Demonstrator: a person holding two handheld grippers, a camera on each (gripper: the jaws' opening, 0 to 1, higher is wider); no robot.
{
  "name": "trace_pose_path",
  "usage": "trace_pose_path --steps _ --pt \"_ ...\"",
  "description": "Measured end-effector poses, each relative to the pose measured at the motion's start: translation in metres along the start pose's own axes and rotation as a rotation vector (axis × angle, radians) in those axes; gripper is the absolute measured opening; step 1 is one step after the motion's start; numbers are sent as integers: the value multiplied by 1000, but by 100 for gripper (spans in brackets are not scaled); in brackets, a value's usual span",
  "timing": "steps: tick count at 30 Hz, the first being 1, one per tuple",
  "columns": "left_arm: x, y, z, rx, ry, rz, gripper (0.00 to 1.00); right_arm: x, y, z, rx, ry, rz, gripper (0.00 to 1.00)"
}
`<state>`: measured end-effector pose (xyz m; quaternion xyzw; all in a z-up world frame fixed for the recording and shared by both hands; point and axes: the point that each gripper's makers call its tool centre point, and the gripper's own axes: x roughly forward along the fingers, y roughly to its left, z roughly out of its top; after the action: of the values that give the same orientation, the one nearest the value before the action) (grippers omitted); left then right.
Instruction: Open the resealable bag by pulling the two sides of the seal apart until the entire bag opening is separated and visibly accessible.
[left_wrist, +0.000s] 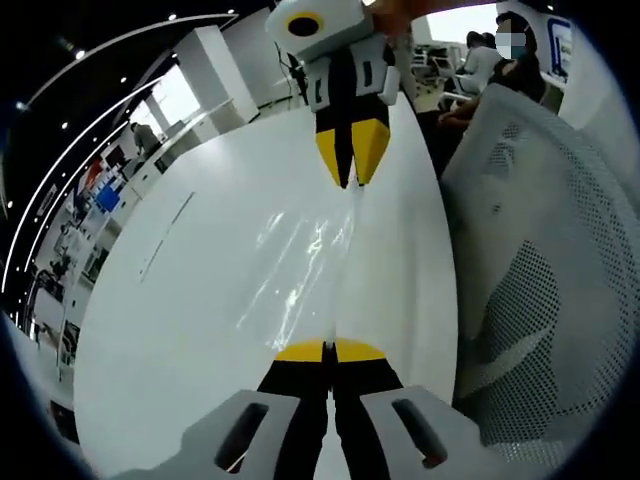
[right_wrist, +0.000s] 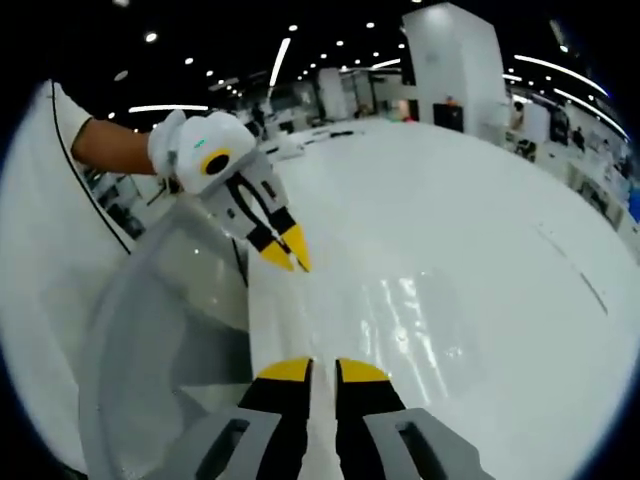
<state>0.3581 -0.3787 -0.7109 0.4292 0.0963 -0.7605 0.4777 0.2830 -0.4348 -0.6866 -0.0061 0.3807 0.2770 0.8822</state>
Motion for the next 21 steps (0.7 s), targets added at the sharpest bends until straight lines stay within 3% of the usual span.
trace_pose_path --steps 8,21 --pt "-2 2 3 -33 -8 2 0 -2 1 23 -72 -73 -48 18" --pt "-4 0 7 -35 -22 -2 0 21 16 48 -176 -100 -43 17"
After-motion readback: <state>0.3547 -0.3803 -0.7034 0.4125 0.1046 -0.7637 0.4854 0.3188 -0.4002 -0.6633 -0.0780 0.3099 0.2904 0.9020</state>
